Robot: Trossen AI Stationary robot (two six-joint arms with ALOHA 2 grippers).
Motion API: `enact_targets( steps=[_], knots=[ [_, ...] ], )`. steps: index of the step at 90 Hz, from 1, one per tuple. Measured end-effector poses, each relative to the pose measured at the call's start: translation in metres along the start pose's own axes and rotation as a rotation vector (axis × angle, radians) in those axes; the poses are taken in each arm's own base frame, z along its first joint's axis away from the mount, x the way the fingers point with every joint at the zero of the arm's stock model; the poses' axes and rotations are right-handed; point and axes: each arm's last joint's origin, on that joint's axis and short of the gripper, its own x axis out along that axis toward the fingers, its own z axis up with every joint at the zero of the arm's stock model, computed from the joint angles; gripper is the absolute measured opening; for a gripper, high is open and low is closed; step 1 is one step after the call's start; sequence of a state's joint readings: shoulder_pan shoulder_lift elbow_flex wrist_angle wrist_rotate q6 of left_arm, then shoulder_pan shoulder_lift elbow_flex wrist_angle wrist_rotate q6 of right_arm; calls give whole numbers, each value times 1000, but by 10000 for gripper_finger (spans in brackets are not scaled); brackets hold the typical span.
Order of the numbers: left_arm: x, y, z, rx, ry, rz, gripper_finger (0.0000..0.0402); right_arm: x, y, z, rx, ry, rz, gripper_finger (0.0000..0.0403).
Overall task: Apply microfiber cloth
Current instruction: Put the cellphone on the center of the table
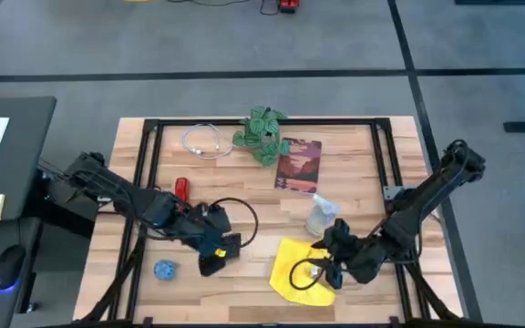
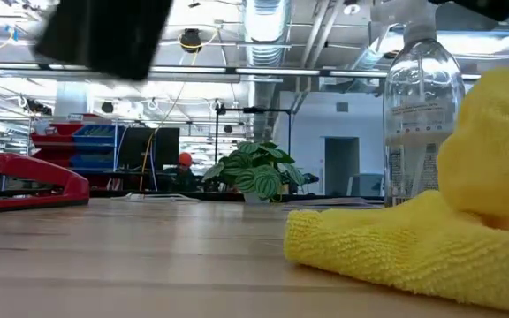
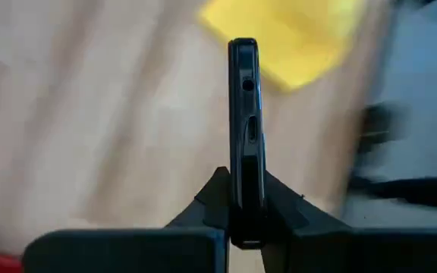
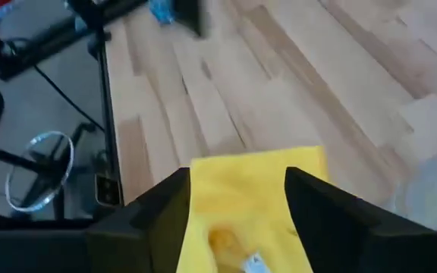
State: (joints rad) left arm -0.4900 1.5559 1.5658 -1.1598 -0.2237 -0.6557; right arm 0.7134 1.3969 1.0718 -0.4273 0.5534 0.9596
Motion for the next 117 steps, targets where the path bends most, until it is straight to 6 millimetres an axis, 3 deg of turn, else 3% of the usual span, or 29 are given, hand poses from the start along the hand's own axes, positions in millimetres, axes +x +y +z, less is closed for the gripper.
enact_targets(
  steps=[10,32,56,74,87,98,117],
  knots=[
    [0,-9,9,169,-79,-113,11,10,8,8,-31,-60,72,193],
    [-40,-14,20,137,-318,-240,11,13,20,40,-11,-200,321,229],
    [-73,-21,24,268,-557,-350,11,19,11,84,134,-271,577,251],
    [-98,-21,14,378,-652,-396,11,-1,19,127,184,-347,655,251],
    [-116,-23,3,470,-710,-429,11,-12,26,143,192,-326,609,251],
    [-128,-25,-4,573,-767,-445,11,2,37,155,228,-318,603,251],
    [-126,-30,-18,829,-741,-383,11,58,64,166,235,-126,750,251]
  ],
)
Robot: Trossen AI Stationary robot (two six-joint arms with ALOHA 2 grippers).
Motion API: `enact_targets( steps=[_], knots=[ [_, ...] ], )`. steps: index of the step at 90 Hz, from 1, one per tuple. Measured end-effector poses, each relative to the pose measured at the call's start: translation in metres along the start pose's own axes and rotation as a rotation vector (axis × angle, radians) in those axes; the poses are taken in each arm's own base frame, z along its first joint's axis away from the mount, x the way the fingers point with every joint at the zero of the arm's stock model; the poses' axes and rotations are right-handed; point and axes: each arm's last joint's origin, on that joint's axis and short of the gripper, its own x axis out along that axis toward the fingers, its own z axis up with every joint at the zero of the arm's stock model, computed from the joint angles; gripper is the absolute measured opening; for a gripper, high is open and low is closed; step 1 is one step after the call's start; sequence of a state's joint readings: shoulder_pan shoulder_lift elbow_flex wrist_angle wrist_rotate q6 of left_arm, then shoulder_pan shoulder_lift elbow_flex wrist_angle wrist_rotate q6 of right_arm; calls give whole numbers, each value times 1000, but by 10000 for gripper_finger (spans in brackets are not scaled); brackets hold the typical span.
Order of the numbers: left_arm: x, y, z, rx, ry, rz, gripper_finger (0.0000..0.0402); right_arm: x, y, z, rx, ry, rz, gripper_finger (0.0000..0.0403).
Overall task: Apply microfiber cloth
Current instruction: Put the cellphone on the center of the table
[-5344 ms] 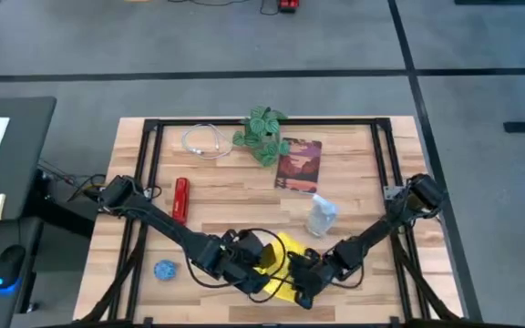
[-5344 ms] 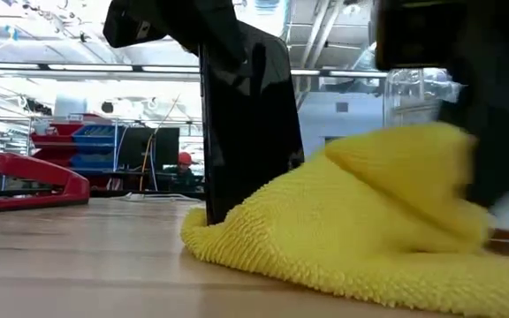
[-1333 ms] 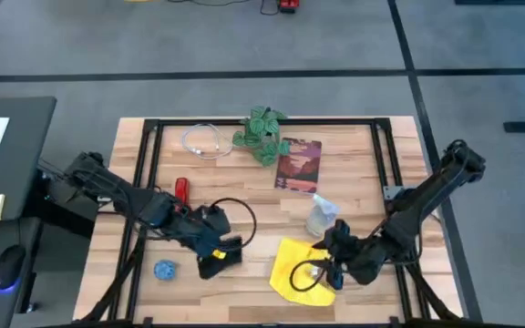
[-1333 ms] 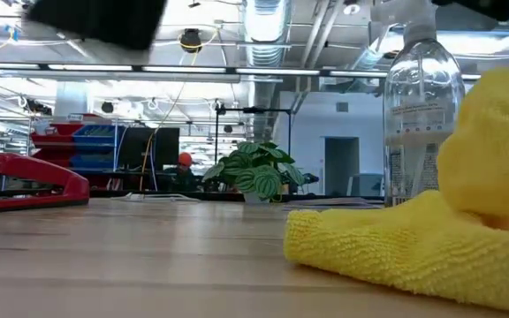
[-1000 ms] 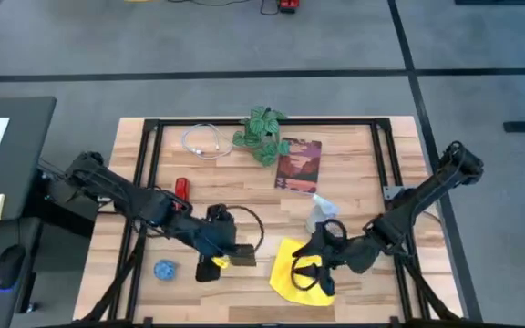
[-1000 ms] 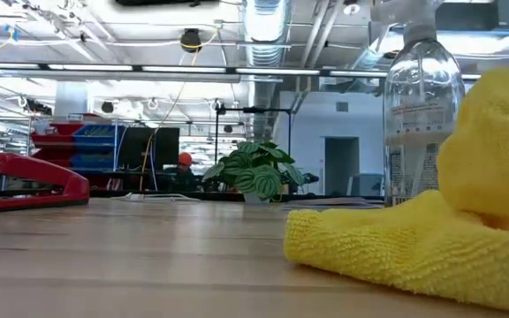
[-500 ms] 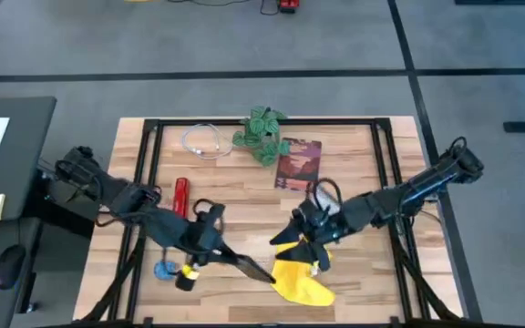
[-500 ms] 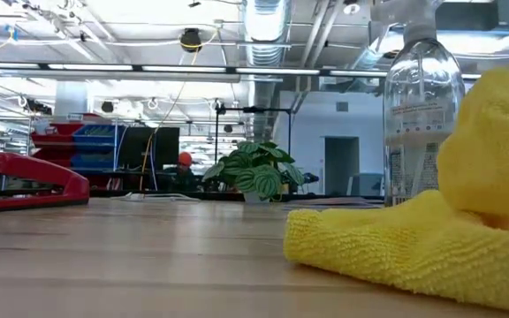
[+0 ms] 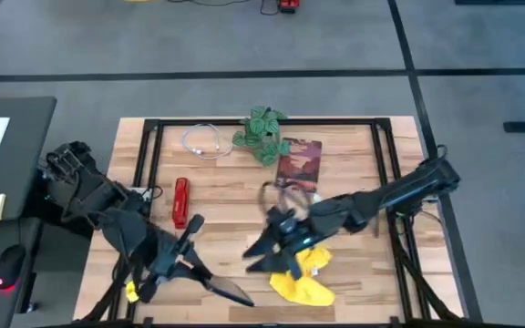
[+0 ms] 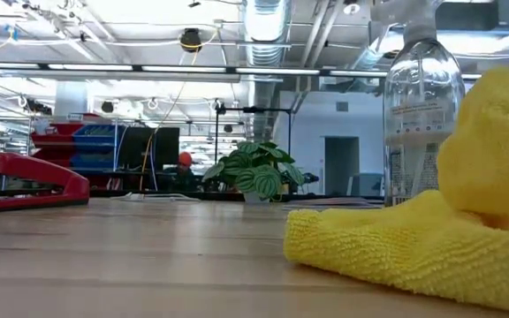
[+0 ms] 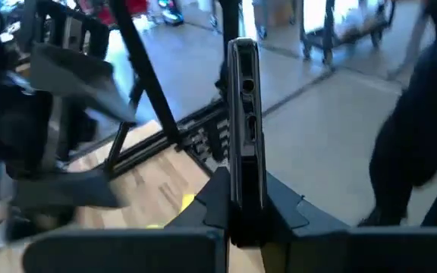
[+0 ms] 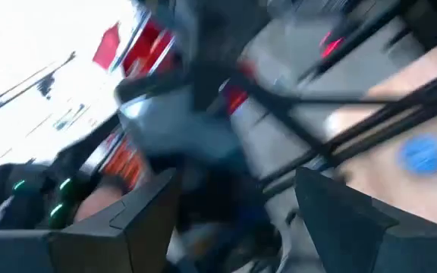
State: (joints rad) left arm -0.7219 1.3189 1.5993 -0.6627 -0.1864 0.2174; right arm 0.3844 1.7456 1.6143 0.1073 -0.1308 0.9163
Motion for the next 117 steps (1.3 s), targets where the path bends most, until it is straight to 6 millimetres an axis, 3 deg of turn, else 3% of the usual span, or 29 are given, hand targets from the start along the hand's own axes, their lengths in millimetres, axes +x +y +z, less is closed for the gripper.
enact_targets(
  steps=[13,31,51,77,97,117],
  knots=[
    [-2,-13,-7,135,78,-60,13,23,-19,8,75,133,78,251],
    [-4,-23,-4,204,55,-90,17,42,-50,13,112,255,171,253],
    [-4,-29,-11,270,132,-123,19,59,-84,10,150,388,300,293],
    [-4,-29,-14,288,164,-115,20,77,-139,12,-9,365,319,312],
    [-4,-29,-14,258,167,-100,20,84,-135,30,-132,302,495,312],
    [-3,-28,-10,229,134,-66,20,97,-131,23,-137,336,567,302]
  ],
)
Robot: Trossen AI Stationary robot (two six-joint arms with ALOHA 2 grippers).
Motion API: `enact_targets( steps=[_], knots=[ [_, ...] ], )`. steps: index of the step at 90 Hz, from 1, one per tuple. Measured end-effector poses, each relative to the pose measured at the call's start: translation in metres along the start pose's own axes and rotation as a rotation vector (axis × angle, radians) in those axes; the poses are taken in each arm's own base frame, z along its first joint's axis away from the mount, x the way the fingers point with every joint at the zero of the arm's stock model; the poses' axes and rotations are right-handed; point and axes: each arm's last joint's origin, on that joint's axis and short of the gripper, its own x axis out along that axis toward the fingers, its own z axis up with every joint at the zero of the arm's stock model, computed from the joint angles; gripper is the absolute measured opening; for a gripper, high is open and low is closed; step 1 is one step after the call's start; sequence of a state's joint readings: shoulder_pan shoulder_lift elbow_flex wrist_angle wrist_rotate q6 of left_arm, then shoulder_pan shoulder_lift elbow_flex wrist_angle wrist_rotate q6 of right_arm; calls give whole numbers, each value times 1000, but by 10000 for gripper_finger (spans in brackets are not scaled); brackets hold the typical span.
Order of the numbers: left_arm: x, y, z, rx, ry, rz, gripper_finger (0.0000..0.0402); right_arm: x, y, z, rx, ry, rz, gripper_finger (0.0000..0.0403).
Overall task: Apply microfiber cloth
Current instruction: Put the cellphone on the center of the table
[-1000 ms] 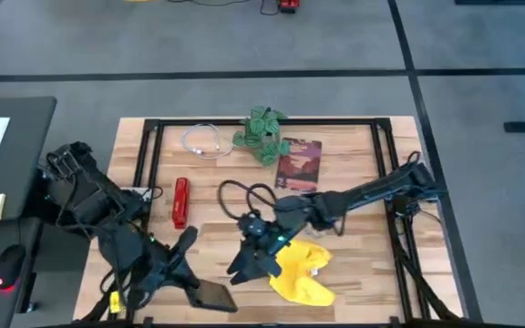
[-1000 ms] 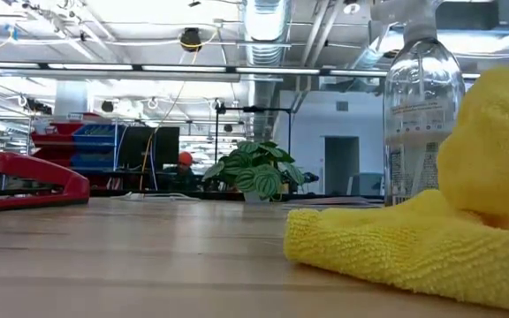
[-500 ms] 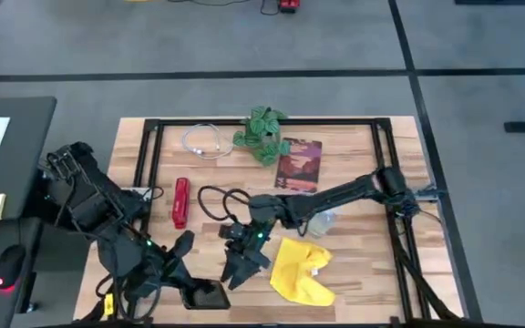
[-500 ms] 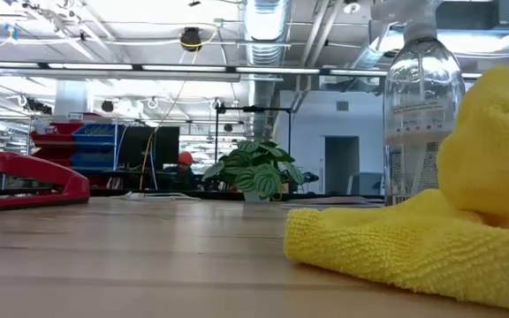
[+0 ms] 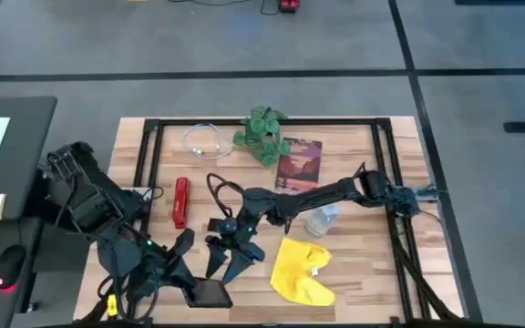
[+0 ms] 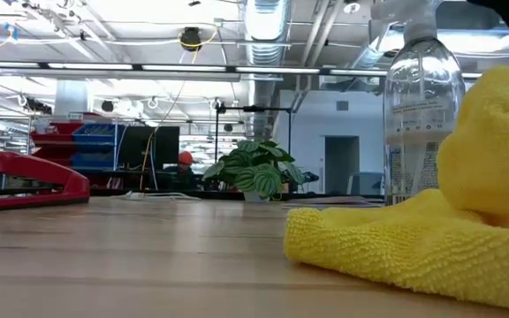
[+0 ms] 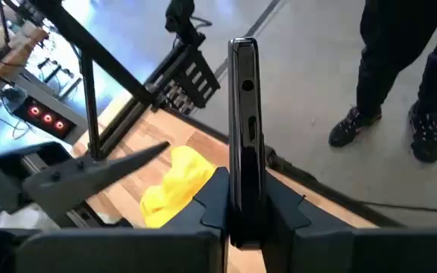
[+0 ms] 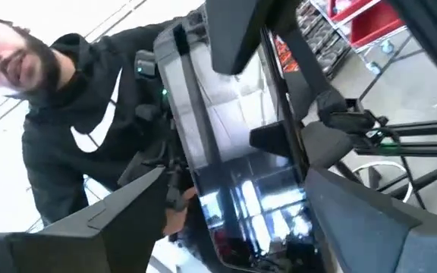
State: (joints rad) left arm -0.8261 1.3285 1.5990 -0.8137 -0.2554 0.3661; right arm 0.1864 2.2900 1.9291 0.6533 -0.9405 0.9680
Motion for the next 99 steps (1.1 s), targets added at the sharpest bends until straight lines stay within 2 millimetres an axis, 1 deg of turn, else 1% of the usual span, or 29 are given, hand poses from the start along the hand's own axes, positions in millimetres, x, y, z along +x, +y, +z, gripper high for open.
enact_targets(
  steps=[14,29,39,51,63,75,87,99],
  knots=[
    [0,2,3,-5,-22,42,20,3,-2,-3,13,10,-3,302],
    [11,0,4,24,-6,30,20,4,2,-2,-19,0,22,302],
    [20,-3,4,56,12,21,20,12,7,-6,-25,7,43,301],
    [20,-3,6,58,-9,24,20,22,12,-13,-19,22,59,289],
    [19,-2,9,95,-43,43,20,31,17,-20,-18,37,79,268],
    [22,-2,10,145,-35,64,20,36,20,-24,-15,47,89,239],
    [30,-4,9,237,6,83,20,39,23,-25,-30,48,107,198],
    [35,-5,9,308,24,92,21,40,25,-26,-47,44,119,143]
  ],
)
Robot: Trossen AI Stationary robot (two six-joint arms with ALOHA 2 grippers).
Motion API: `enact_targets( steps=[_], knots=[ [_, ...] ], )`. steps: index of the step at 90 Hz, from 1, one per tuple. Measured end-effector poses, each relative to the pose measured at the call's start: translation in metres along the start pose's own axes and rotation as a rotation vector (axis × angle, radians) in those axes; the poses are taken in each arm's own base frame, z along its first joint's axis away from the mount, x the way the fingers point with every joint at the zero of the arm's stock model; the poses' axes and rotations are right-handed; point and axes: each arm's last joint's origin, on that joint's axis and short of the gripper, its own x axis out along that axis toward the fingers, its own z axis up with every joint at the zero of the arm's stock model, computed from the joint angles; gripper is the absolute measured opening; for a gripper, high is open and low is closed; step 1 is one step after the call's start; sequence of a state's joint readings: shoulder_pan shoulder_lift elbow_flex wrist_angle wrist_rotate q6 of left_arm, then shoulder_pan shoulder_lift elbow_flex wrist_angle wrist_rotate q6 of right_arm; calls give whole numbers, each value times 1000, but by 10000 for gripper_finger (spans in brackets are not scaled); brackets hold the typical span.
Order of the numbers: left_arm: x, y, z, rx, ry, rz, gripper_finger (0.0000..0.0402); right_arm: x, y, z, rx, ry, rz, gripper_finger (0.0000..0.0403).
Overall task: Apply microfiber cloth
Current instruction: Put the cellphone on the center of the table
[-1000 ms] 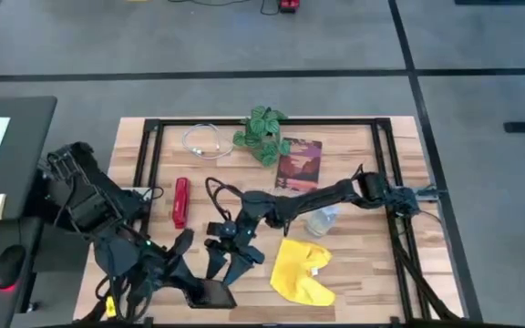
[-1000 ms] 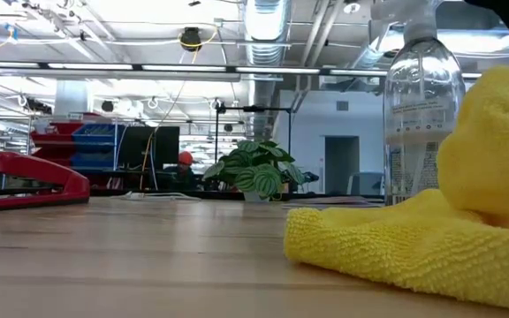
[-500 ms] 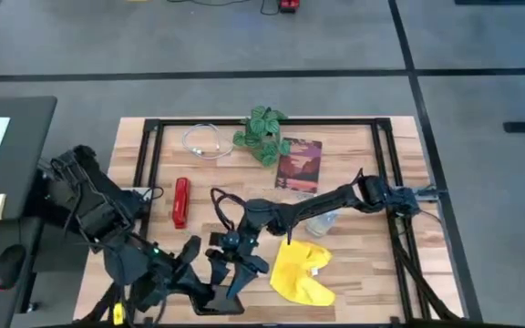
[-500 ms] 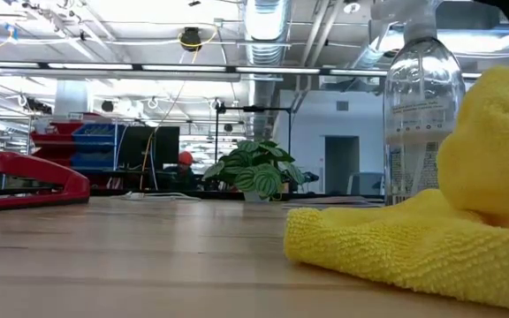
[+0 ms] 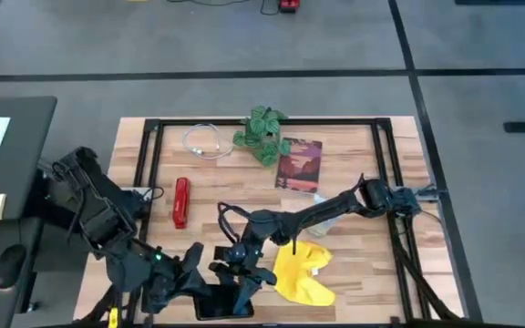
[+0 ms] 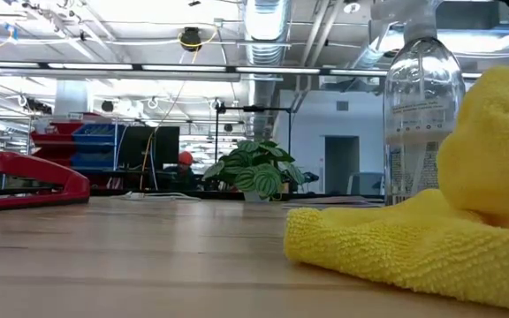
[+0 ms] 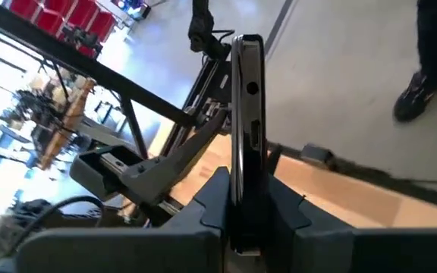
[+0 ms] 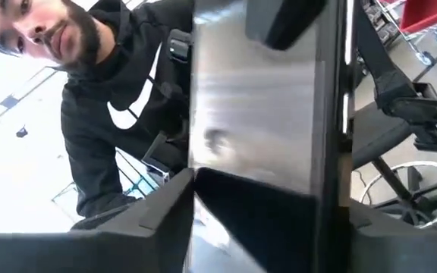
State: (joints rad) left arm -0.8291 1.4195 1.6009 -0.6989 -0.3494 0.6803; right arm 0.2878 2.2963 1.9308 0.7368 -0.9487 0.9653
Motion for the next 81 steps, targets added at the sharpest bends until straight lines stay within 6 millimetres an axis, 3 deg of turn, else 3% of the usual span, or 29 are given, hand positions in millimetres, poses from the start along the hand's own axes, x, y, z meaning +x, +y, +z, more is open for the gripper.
enact_targets(
  steps=[22,41,54,66,81],
  knots=[
    [0,-1,-3,-14,64,29,43,-2,-6,-2,67,20,-34,17],
    [-13,-5,-12,-302,142,24,106,1,-9,-6,116,11,-95,9],
    [-25,-8,-24,-525,238,5,123,3,-16,-15,230,10,-191,9],
    [-46,-12,-42,-808,388,59,121,-4,-27,-22,378,-35,-420,9],
    [-68,-17,-62,-1078,567,227,114,-22,-37,-38,674,-224,-929,9]
  ],
)
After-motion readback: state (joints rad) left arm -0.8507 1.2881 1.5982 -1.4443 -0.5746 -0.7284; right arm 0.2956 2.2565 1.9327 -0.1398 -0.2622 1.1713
